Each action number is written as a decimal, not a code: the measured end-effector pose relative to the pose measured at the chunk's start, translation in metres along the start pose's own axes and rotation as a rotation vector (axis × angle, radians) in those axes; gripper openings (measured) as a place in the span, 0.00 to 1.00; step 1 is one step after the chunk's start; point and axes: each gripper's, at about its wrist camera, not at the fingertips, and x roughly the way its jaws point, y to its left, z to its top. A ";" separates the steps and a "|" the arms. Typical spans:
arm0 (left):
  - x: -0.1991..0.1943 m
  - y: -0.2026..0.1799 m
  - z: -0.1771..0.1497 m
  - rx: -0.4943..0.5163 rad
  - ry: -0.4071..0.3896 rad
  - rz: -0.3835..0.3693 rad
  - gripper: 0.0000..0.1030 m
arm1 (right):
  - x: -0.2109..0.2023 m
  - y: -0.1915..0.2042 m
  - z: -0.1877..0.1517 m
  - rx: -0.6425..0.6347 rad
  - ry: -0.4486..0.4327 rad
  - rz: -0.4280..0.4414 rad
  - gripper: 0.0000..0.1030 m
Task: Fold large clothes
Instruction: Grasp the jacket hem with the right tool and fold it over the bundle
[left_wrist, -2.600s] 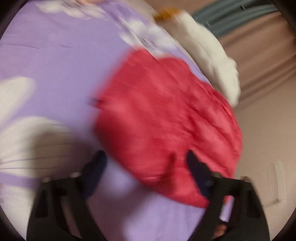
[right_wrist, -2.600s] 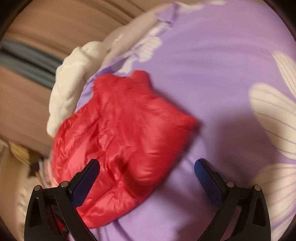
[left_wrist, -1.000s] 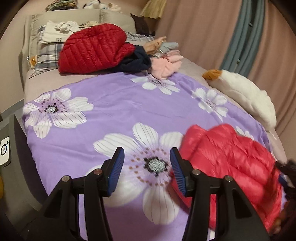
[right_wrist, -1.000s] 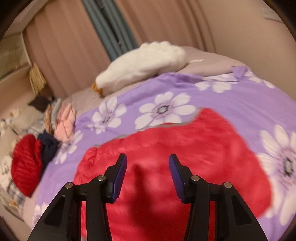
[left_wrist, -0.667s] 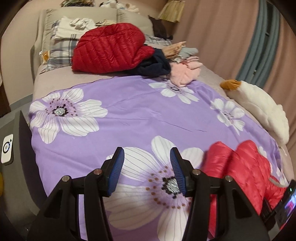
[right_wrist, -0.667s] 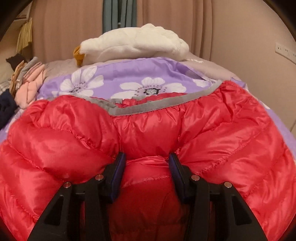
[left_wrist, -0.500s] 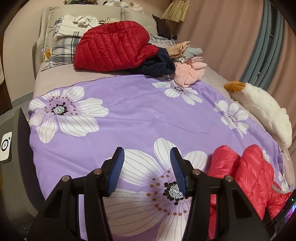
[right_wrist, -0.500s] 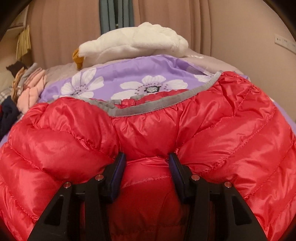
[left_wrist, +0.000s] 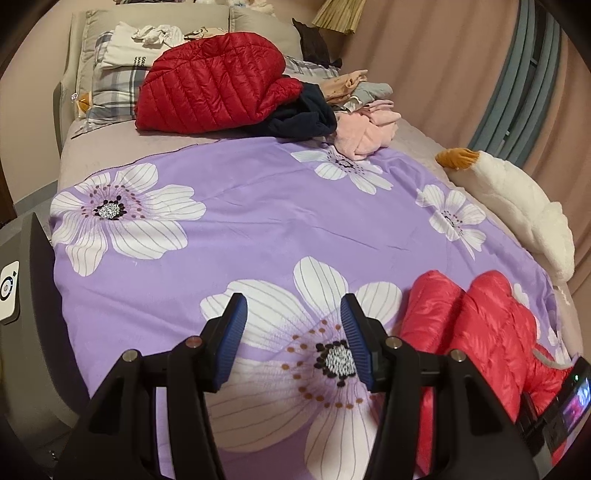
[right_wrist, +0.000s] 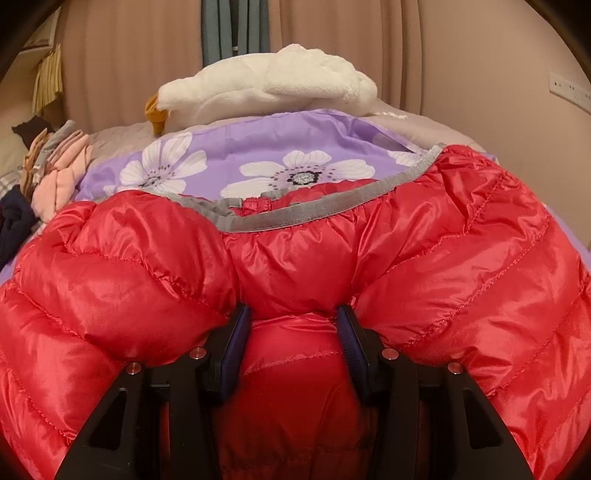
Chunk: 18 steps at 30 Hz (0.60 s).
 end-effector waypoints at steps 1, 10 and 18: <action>-0.004 0.001 -0.001 0.005 0.003 -0.001 0.53 | -0.001 0.001 0.000 -0.008 0.000 -0.007 0.48; -0.015 -0.005 -0.012 -0.035 0.065 -0.117 0.70 | -0.059 -0.025 0.008 -0.007 -0.006 0.052 0.58; 0.014 -0.043 -0.046 -0.033 0.271 -0.375 0.81 | -0.121 -0.090 -0.008 0.035 -0.105 -0.107 0.81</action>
